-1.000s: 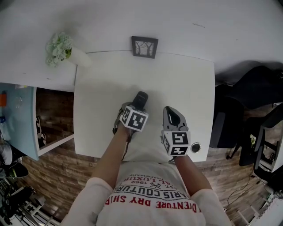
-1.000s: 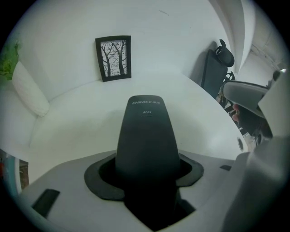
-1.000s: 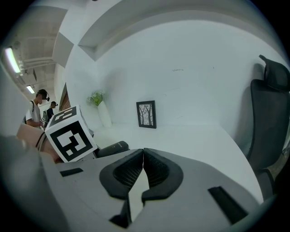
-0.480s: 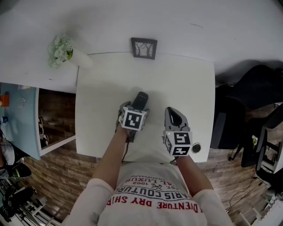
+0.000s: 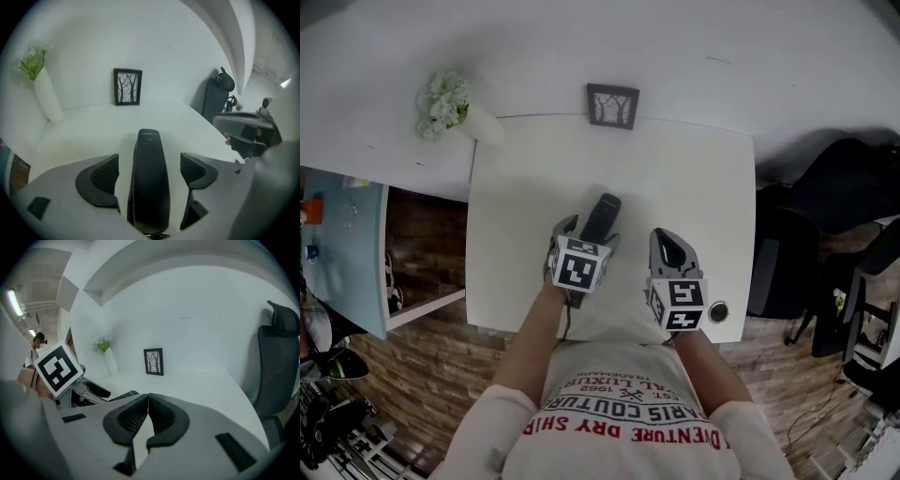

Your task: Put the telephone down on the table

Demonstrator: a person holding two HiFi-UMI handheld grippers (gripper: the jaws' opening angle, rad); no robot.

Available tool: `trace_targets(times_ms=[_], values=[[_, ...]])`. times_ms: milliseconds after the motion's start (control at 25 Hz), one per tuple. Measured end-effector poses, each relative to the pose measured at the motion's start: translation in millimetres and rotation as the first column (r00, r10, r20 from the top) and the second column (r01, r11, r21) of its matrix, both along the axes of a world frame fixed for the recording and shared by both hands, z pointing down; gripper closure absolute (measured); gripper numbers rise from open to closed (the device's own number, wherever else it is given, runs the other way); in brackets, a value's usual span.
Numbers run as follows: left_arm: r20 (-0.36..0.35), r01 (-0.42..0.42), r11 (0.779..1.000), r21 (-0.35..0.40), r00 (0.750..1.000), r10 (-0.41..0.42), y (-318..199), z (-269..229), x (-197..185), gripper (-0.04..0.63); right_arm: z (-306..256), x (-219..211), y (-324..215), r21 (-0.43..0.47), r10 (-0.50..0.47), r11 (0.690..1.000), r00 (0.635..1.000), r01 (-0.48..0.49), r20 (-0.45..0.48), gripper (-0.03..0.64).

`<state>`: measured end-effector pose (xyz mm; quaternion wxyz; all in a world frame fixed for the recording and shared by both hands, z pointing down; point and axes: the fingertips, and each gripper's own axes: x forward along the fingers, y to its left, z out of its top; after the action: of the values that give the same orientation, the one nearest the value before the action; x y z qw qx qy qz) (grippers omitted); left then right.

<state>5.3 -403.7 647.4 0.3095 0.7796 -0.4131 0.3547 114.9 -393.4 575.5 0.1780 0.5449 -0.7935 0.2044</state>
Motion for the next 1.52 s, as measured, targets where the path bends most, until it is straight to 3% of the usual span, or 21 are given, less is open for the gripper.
trace_targets(times_ms=[80,200,240,280,320,560,680,760,880,960,1080,1160,1360,1520], values=[[0.029,-0.032,0.995,0.093,0.999,0.029,-2,-13,-1,0.184,-2,-2,3,0.007,-0.007,1.000,1.000,0.007,-0.007,0.592],[0.076,-0.080,0.966,0.245,0.995,0.063,3,-51,-4,0.195,-15,-6,14,0.023,-0.008,1.000,1.000,0.008,-0.011,0.592],[0.093,-0.066,0.953,0.295,0.995,0.040,3,-64,-9,0.269,-20,-8,18,0.025,-0.003,1.000,1.000,0.003,-0.001,0.592],[0.100,-0.034,0.941,0.337,0.995,0.000,3,-75,-15,0.451,-25,-10,20,0.026,0.003,1.000,1.000,-0.003,0.013,0.592],[0.094,0.000,0.932,0.363,0.995,-0.037,2,-82,-21,0.550,-30,-12,22,0.030,0.007,1.000,1.000,-0.008,0.026,0.592],[-0.044,0.075,0.913,0.402,0.997,-0.062,17,-111,-24,0.572,-60,-23,32,0.103,-0.015,0.995,1.000,0.013,0.013,0.592],[-0.148,0.111,0.881,0.461,0.988,-0.047,26,-144,-18,0.572,-80,-27,39,0.146,-0.023,0.989,1.000,0.021,0.014,0.592],[-0.202,0.130,0.832,0.539,0.979,-0.022,29,-175,-17,0.572,-98,-31,43,0.192,-0.033,0.981,0.999,0.029,0.016,0.592],[-0.225,0.120,0.715,0.689,0.973,0.054,35,-225,-13,0.572,-130,-36,46,0.291,-0.051,0.956,0.999,0.048,0.004,0.592],[-0.213,0.109,0.649,0.753,0.973,0.083,38,-249,-12,0.572,-150,-37,46,0.353,-0.062,0.934,0.998,0.061,-0.009,0.592],[-0.277,0.171,0.593,0.787,0.957,0.091,43,-277,-15,0.572,-174,-36,50,0.404,-0.061,0.913,0.998,0.057,-0.002,0.592],[-0.295,0.180,0.587,0.789,0.950,0.105,49,-286,-16,0.572,-184,-37,55,0.425,-0.061,0.904,0.998,0.053,0.004,0.592],[-0.247,0.114,0.570,0.814,0.955,0.162,61,-297,-13,0.572,-201,-37,63,0.497,-0.049,0.866,0.999,0.045,-0.005,0.592],[-0.232,0.104,0.581,0.808,0.961,0.151,64,-298,-12,0.572,-209,-44,67,0.521,-0.076,0.850,0.997,0.070,-0.010,0.592]])
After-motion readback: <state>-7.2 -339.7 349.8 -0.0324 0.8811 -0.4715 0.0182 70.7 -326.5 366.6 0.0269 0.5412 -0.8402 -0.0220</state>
